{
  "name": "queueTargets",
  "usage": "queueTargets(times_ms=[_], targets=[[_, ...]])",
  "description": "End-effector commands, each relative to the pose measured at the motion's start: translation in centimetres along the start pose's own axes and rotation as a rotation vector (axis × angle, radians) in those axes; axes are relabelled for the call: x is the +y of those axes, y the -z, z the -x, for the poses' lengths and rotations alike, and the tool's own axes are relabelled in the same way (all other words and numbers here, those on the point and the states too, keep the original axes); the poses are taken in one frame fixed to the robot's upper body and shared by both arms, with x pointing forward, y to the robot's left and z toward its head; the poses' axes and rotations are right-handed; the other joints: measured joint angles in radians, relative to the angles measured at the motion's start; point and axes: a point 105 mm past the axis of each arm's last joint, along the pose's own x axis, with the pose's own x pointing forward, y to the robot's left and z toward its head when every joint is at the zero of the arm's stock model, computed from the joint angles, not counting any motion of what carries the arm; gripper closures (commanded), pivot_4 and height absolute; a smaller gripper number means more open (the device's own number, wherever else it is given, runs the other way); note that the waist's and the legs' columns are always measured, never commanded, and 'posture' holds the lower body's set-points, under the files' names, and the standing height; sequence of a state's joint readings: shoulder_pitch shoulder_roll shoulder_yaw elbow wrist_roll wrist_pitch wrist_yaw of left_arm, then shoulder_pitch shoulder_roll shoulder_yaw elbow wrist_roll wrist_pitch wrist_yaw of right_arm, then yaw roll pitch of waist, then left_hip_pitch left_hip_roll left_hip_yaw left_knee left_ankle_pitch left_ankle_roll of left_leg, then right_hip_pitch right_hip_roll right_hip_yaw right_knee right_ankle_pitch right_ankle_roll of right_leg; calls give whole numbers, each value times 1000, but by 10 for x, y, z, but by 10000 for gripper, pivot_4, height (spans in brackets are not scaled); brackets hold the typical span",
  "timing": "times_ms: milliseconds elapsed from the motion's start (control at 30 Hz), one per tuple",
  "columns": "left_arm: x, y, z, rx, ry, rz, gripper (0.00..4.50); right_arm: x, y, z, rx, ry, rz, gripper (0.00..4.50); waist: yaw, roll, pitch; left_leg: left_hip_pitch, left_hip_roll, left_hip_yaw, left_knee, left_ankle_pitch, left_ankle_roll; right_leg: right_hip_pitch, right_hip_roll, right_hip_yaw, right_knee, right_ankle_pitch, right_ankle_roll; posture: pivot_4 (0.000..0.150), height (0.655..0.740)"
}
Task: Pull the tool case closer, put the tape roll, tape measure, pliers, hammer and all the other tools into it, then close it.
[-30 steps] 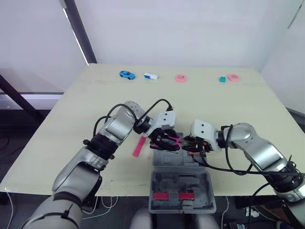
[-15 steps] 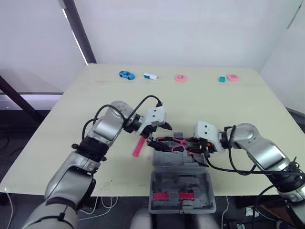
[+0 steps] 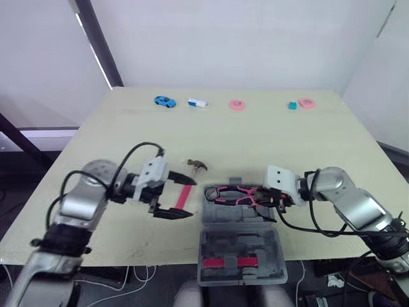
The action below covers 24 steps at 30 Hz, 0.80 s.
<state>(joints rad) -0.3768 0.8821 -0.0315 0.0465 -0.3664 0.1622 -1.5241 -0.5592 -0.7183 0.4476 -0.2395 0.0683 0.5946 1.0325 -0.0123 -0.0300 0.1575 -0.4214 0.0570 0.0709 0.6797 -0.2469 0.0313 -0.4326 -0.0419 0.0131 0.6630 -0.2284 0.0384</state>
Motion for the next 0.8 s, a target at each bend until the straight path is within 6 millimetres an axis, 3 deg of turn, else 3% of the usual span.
queueTargets(times_ms=[33, 800], targets=[[-7, 0, 18, 24, -19, -44, 624, -3, -14, 0, -12, 9, 102, 35166, 0, 0, 0, 0, 0, 0, 0, 0, 0, 0, 0, 0, 0, 0, 0, 1500, 7395], [-10, -1, 23, 17, -76, -31, 624, 10, -10, -45, 40, -72, 187, 35166, 0, 1, 0, 0, 0, 1, 0, 0, 0, 0, 0, 0, 0, 0, -1, 1500, 7395]])
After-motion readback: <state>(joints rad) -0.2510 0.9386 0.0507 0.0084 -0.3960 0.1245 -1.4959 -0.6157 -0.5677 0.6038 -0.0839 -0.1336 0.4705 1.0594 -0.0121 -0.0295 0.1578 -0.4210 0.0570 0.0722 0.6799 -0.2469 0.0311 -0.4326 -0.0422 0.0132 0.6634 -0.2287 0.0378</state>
